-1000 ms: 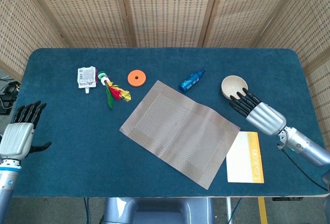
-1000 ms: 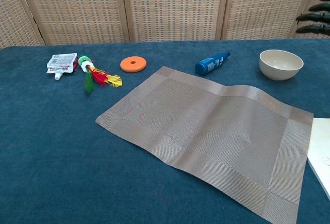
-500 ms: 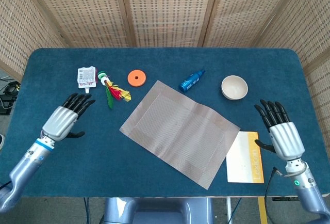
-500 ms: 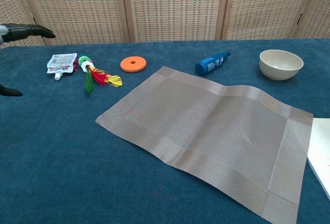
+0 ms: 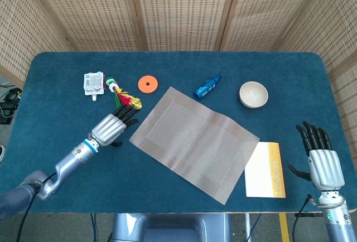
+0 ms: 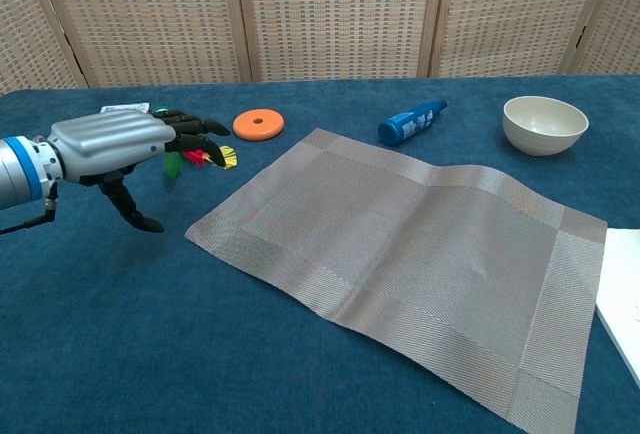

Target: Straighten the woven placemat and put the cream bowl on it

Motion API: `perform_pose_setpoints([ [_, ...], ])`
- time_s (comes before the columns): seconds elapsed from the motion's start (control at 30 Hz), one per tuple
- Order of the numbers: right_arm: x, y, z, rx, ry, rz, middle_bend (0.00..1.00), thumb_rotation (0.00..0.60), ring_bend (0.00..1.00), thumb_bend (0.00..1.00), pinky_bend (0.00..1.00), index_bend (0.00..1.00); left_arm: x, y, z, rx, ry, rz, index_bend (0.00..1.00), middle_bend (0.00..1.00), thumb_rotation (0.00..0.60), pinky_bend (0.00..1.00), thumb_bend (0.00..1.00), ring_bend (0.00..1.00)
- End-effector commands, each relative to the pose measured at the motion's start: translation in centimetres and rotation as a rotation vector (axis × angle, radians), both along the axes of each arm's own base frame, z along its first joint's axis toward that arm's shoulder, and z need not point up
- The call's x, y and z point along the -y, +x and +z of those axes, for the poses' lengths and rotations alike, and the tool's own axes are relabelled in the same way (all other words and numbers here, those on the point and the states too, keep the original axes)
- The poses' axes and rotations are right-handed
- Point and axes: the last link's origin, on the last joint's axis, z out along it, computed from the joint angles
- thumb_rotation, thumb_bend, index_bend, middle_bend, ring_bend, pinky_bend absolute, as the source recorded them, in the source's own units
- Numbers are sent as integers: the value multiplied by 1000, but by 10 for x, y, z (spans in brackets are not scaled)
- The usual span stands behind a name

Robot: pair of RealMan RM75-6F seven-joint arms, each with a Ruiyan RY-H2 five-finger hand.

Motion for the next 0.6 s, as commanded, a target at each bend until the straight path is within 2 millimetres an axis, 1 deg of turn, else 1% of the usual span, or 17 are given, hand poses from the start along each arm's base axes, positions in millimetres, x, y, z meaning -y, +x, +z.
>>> perform_pose_setpoints([
  [0.03,-1,0,1,2,-2,1,0,600,0,0,0,55,-1,3,-12,-29,-18,-22,206,0,600,0,23,0],
  [0.17,-1,0,2,12,0,0,0,600,0,0,0,57,-1,5,-20,-31,-23,-30,206,0,600,0,61,0],
  [0.37,-1,-1,2,18,9,-7,0,600,0,0,0,59,-2,4,-31,-72,-24,-46,205,0,600,0,63,0],
  [0.6,-1,-1,1,19,12,-6,0,600,0,0,0,61,-7,10,-41,-69,-23,-40,208,0,600,0,65,0],
])
